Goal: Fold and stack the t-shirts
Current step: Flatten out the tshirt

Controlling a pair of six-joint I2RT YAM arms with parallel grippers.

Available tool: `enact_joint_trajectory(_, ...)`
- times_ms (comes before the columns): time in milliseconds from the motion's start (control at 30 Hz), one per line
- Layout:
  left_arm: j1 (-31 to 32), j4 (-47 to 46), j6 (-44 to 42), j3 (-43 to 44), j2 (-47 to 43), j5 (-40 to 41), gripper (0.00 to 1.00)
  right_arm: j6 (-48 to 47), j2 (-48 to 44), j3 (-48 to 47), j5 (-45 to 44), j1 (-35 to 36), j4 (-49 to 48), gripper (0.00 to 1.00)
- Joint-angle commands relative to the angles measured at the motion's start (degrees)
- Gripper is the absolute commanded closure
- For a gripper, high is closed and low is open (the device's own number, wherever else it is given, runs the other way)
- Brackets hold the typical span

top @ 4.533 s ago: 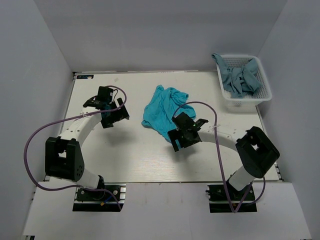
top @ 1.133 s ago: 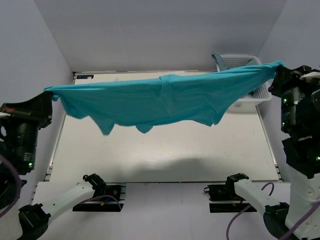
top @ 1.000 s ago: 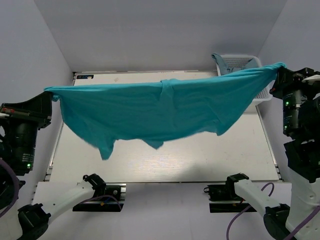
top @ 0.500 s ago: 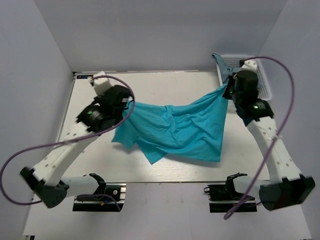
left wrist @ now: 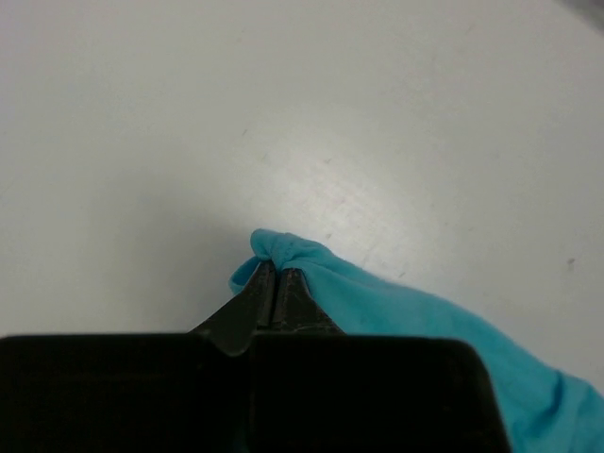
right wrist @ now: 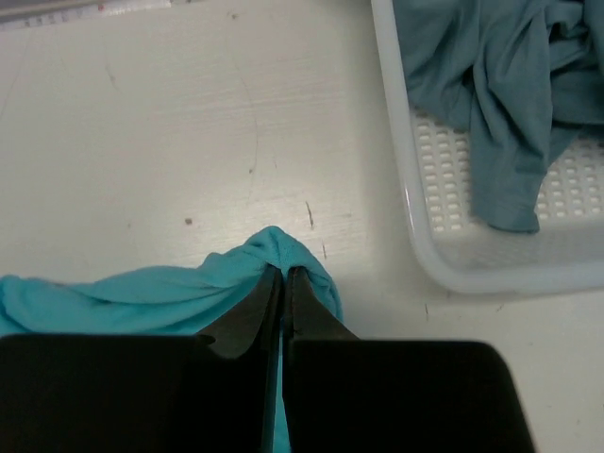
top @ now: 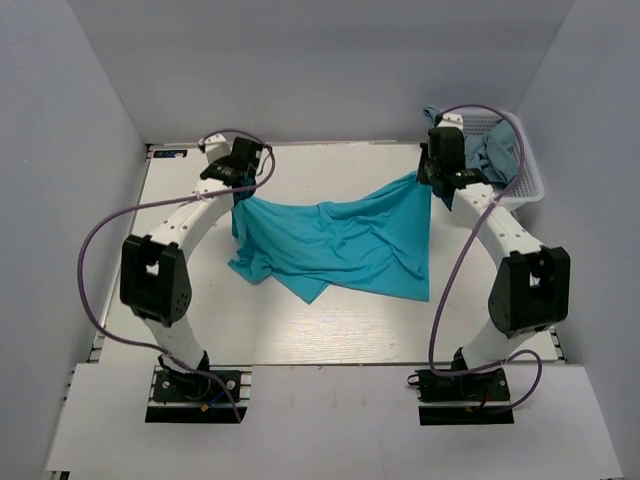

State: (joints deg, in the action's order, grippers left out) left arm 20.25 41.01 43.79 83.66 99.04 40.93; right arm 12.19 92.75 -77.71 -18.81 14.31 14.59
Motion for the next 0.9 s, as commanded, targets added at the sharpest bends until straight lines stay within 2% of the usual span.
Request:
enact_joint_trajectory(0,-2.4,-7.2,-7.0,8.4,1.8,-4.0,1.0,-1.7,2.1,-5.9,-4.2,-0.3,-5.2,1.0)
enact_joint_trajectory(100,-4.0,-12.4,-12.6,10.8,5.8,-7.8,1.0,-2.7,4.6,-8.8,-5.2,-0.2,-7.1,1.0)
enact_joint_trajectory(133,-4.5,-16.9,-14.2,10.8,6.6,-9.5,1.0,-3.0,5.9,-9.9,-5.1,-0.2,-7.6,1.0)
enact_joint_trajectory(233,-6.4,-20.3,-18.0,14.1,11.6,-17.5,1.0,-4.1,9.9,-13.9,-6.1,-0.3,-7.5,1.0)
enact_joint_trajectory(267,-6.4,-19.1,-18.0,18.4,13.6,-18.7,0.93,-5.0,11.0,-14.9,-6.2,-0.2,-7.2,1.0)
enact_joint_trajectory(333,-7.9,-16.3,-18.7,24.1,20.6,-20.4,0.56,-5.6,15.2,-19.0,-8.6,-0.2,-6.8,1.0)
enact_joint_trajectory(367,-7.9,-13.1,-18.7,30.2,23.3,-20.4,0.21,-5.7,16.4,-19.9,-8.7,-0.2,-6.6,1.0)
enact_joint_trajectory(400,-9.4,-11.3,-18.7,33.4,25.7,-21.0,0.01,-5.9,19.0,-22.8,-9.1,-0.2,-5.9,1.0)
enact_joint_trajectory(433,-10.0,-9.4,-18.7,36.8,30.7,-21.5,0.0,-5.8,21.9,-27.3,-9.2,-0.3,-4.9,0.8)
enact_joint_trajectory(467,-10.7,-4.8,-18.0,44.1,33.0,-22.2,0.0,-5.2,23.5,-29.5,-10.3,-0.3,-0.5,0.64)
enact_joint_trajectory(500,-11.4,-2.4,-17.2,47.7,34.9,-22.8,0.0,-5.4,26.6,-35.2,-10.9,-0.4,1.2,0.54)
enact_joint_trajectory(533,-12.8,-0.4,-16.0,50.3,36.1,-24.7,0.0,-5.5,29.1,-40.4,-11.6,-0.3,4.3,0.25)
enact_joint_trajectory(567,-13.4,1.4,-15.4,51.9,36.1,-25.5,0.0,-5.6,30.9,-44.7,-12.0,-0.2,6.0,0.13)
enact_joint_trajectory(633,-14.4,0.4,-14.8,48.1,32.5,-26.8,0.0,-5.5,30.0,-45.9,-10.8,0.2,9.8,0.1)
enact_joint_trajectory(667,-15.1,-0.7,-14.1,41.3,30.1,-26.8,0.0,-4.8,29.1,-44.9,-10.3,0.1,10.5,0.1)
enact_joint_trajectory(733,-15.6,-2.3,-14.1,34.1,22.3,-26.8,0.0,-2.4,26.6,-42.0,-8.3,0.2,11.7,0.1)
enact_joint_trajectory(767,-15.6,-2.3,-13.0,27.8,20.0,-26.8,0.0,-1.2,21.9,-36.5,-7.5,0.2,12.0,0.1)
enact_joint_trajectory(867,-15.6,-0.8,-11.1,16.7,12.8,-26.2,0.0,2.0,13.8,-26.0,-3.1,0.2,13.8,0.1)
